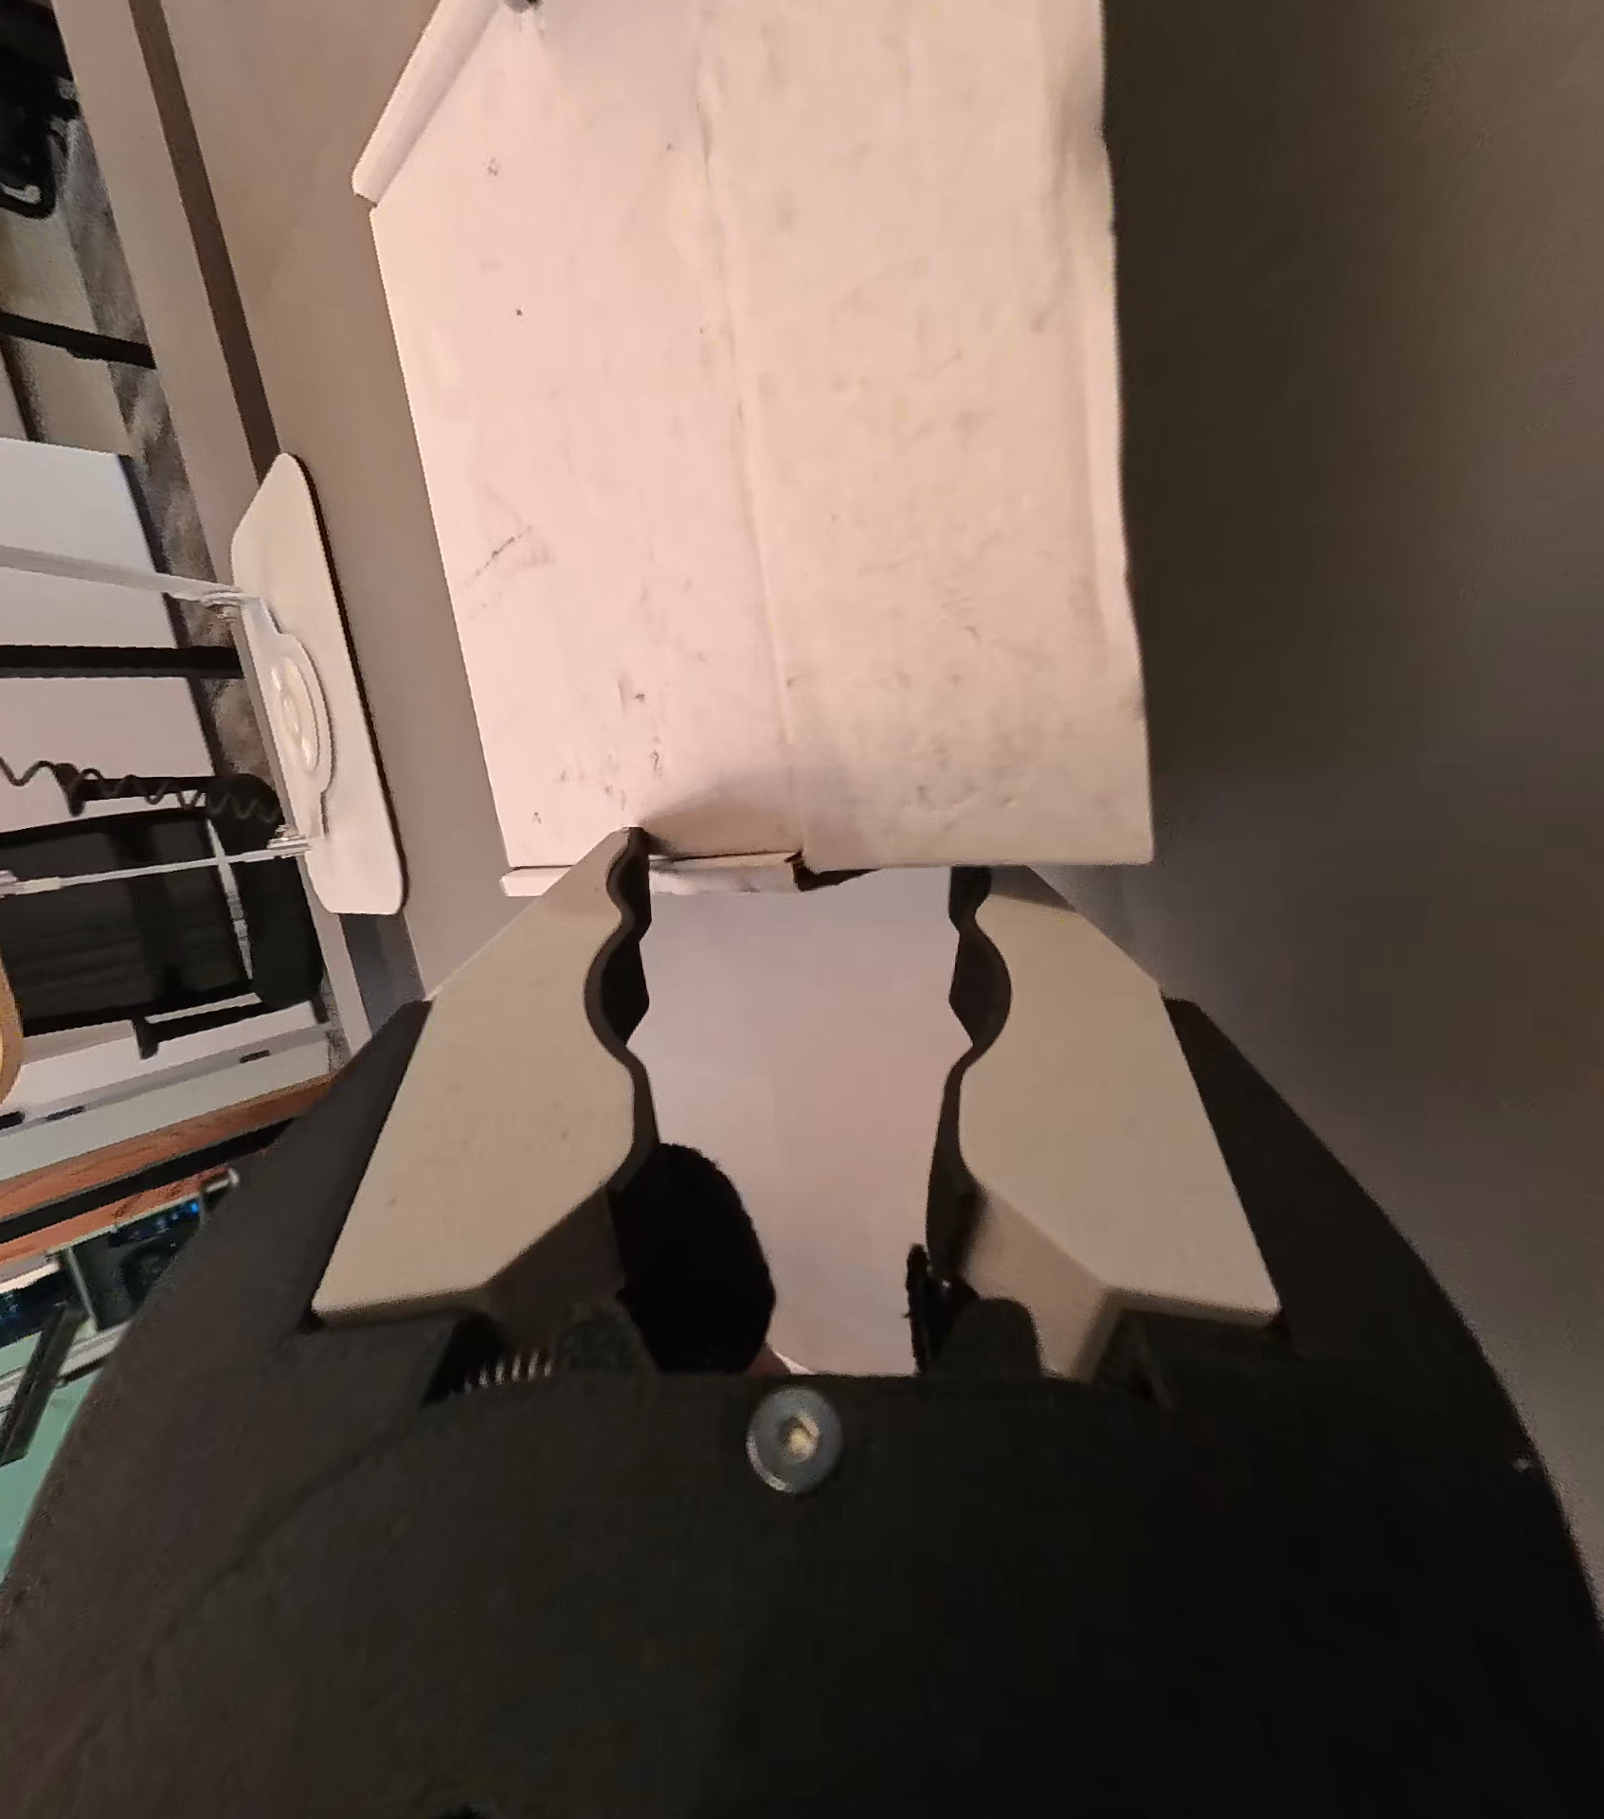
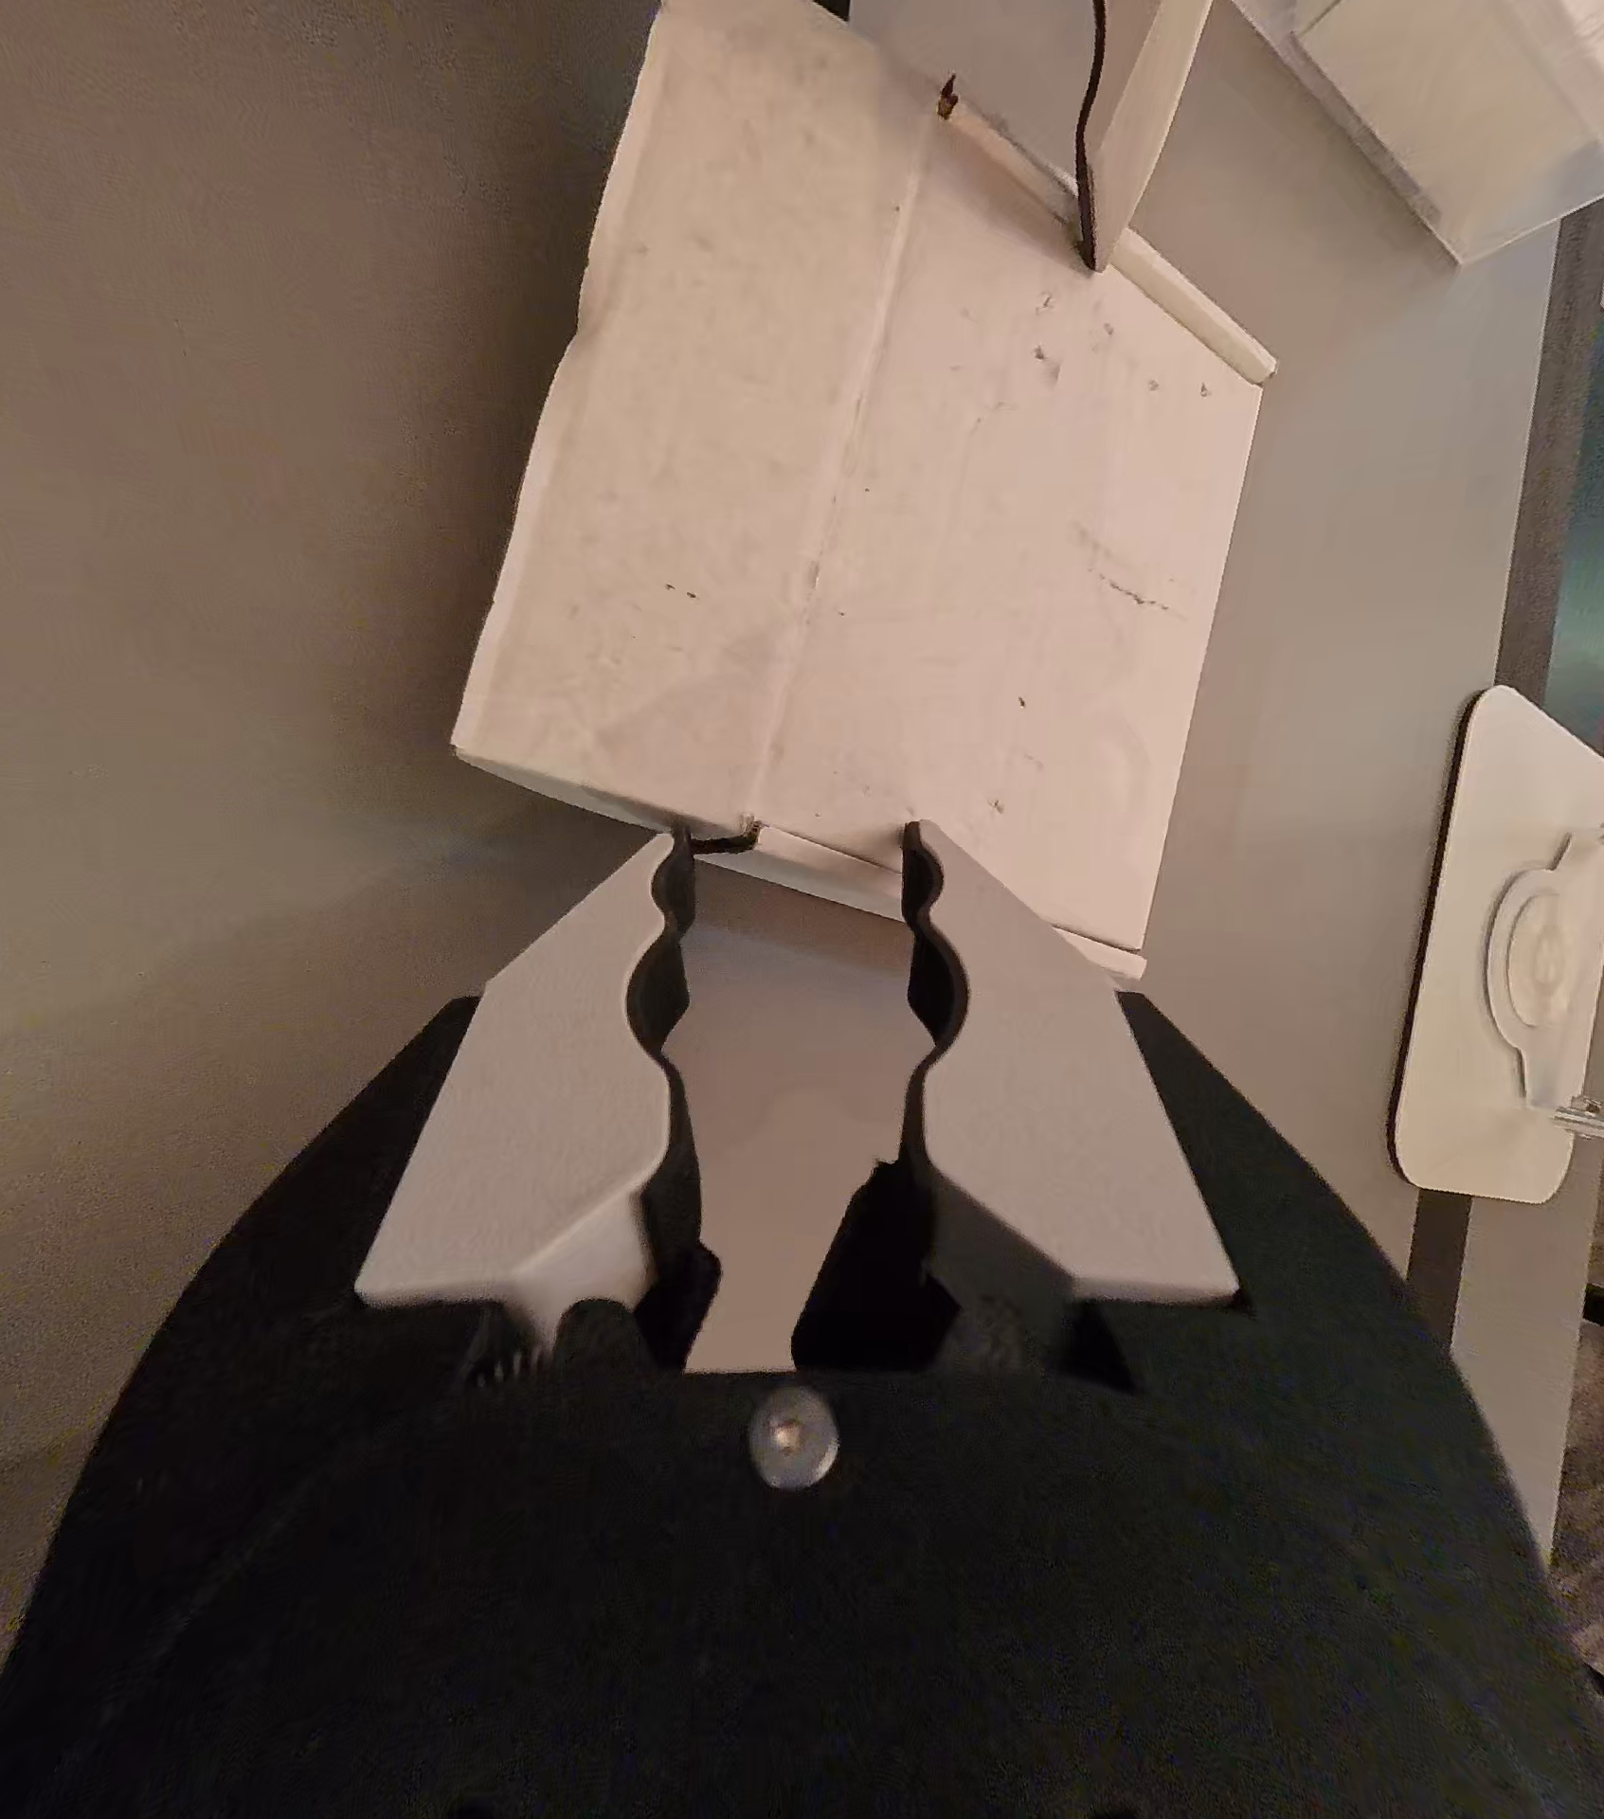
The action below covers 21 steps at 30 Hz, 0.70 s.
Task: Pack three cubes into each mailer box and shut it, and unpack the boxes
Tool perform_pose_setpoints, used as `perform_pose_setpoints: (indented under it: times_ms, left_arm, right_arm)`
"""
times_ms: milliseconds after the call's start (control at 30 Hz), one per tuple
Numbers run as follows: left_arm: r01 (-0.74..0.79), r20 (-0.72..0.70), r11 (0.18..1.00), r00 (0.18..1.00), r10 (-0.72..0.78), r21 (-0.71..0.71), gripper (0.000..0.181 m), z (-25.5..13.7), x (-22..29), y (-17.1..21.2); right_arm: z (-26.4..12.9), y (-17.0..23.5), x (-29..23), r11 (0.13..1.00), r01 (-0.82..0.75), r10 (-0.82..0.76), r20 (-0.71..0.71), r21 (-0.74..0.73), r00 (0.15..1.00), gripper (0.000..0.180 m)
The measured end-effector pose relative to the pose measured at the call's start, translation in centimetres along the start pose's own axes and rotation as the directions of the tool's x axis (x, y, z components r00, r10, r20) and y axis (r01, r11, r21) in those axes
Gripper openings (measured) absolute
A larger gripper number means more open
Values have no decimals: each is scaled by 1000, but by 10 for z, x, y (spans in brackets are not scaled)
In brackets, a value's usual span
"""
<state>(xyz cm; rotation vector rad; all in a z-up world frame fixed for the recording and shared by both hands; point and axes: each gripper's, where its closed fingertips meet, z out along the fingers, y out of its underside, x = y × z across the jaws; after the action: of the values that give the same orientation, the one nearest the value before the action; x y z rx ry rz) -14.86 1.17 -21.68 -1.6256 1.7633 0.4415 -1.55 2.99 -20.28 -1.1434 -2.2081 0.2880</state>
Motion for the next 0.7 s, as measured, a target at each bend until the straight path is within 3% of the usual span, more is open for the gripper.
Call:
perform_pose_setpoints:
  times_ms: [167, 367, 700]
  left_arm:
    - [58, -102, 996, 993, -51, 69, 63, -7, 5, -3]
    - [50, -150, 994, 988, -35, 94, 60, -11, 7, -6]
    - [170, -208, 981, 967, -148, 96, 61, -13, 11, -20]
  right_arm:
    - [-2, 1, 0, 999, -27, 27, 16, 23, 1000, 43]
    - [-12, 2, 0, 997, -64, 63, 32, 44, 998, 40]
    - [-9, 8, -1, 998, -54, 52, 43, 31, 998, 42]
